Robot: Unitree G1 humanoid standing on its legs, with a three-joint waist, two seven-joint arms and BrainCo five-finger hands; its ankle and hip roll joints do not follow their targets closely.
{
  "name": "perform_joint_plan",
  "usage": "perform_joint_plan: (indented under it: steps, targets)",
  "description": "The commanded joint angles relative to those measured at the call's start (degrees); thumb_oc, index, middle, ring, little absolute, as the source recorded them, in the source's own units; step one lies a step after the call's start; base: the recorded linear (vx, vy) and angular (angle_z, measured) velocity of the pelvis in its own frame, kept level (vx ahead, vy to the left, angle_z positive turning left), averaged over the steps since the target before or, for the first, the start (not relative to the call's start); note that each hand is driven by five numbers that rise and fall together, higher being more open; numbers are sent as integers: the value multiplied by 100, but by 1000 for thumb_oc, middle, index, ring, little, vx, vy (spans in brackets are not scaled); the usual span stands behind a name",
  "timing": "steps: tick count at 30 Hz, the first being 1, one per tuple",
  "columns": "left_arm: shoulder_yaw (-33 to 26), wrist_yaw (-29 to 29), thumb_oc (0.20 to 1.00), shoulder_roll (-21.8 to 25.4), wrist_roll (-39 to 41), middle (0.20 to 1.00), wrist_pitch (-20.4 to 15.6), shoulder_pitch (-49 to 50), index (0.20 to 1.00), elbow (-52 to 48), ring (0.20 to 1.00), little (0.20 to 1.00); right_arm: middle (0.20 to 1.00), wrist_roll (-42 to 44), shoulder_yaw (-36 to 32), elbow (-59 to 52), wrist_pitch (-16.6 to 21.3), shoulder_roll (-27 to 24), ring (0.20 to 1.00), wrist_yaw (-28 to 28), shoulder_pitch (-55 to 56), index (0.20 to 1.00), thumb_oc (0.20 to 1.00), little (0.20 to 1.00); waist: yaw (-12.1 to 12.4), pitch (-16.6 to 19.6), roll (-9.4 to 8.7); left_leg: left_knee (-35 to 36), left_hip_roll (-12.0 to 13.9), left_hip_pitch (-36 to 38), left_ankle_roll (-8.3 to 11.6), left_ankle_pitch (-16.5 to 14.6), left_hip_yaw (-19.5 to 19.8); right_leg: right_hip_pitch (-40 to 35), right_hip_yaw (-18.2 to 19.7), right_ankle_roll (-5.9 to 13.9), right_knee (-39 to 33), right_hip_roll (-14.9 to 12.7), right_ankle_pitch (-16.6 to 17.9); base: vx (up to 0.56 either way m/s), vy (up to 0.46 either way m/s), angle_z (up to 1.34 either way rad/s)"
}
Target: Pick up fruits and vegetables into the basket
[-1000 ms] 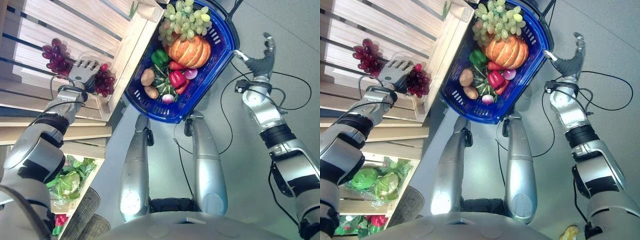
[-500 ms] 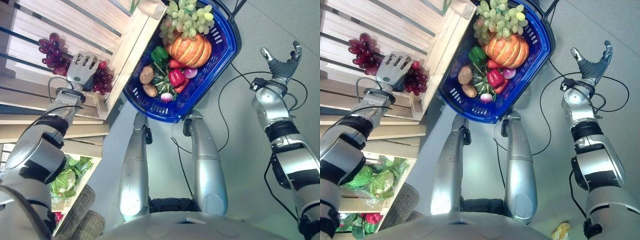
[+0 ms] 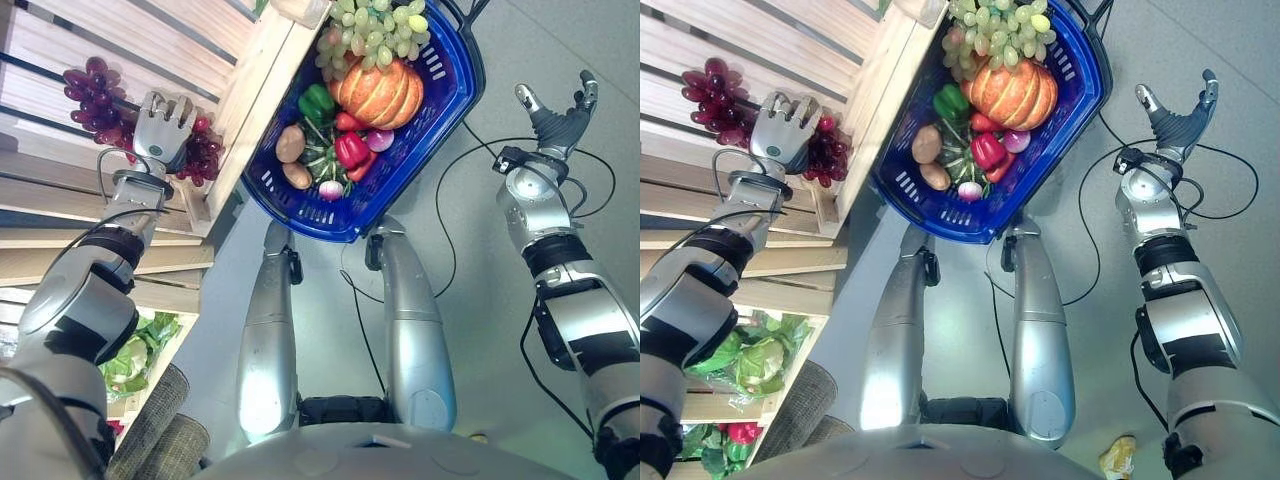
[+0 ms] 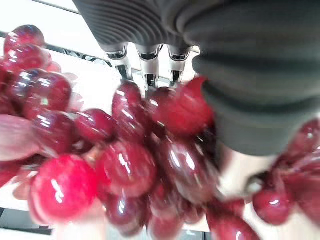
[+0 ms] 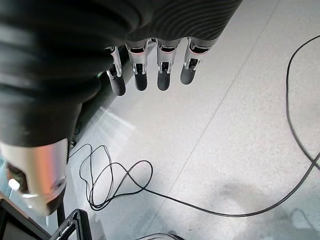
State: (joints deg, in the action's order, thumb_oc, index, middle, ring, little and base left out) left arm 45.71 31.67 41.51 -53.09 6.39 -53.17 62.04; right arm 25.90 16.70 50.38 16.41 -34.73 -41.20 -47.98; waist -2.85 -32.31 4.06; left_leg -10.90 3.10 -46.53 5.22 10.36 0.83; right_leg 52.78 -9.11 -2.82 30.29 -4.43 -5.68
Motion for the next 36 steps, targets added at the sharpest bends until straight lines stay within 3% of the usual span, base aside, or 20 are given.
perform_joint_plan:
  steps: [1,15,21,24,26,29,36]
  targets:
    - [-267,-496,200,-97,20,200,340,338,200,1130,200,200,1000,112,-136,-128,307,-8,1000,-185,227,1000,1000,1000,10,252,-237,-837,-248,-101,-176,-863,-247,-337,191,695,-930,156,661,0,0,0]
    - [-275,-621,200,-151,178,200,214,330,200,1181,200,200,1000,106,-130,-179,316,13,1000,-232,202,1000,1000,1000,-9,252,-252,-794,-255,-66,-160,-866,-239,-360,204,710,-992,159,694,0,0,0]
    - [-293,-625,200,-143,596,200,146,361,200,1119,200,200,1000,136,-96,-200,304,-11,1000,-210,210,1000,1000,1000,-5,252,-237,-787,-255,-54,-156,-854,-242,-374,213,710,-1001,146,702,0,0,0]
    - [-561,-529,200,-142,2839,200,-114,320,200,937,200,200,1000,130,-58,-231,284,19,1000,-212,214,1000,1000,1000,15,252,-227,-765,-258,-26,-153,-832,-232,-392,239,703,-984,164,692,0,0,0]
    - [-801,-569,200,-133,3861,200,-326,299,200,820,200,200,1000,127,-37,-297,259,29,1000,-253,235,1000,1000,1000,27,252,-226,-749,-258,-5,-150,-826,-236,-411,236,703,-986,162,685,0,0,0]
    - [-1738,-719,200,-130,5505,200,-1065,257,200,520,200,200,1000,48,-74,-591,124,76,1000,-353,387,1000,1000,1000,45,252,-223,-711,-281,62,-153,-807,-229,-470,236,690,-962,170,632,0,0,0]
    - [-2963,-1315,200,-138,7587,200,-2185,551,200,-386,200,200,1000,-196,-201,-1221,-62,159,1000,-485,795,1000,1000,1000,72,252,-197,-664,-305,176,-157,-817,-220,-540,219,694,-897,159,563,0,0,0]
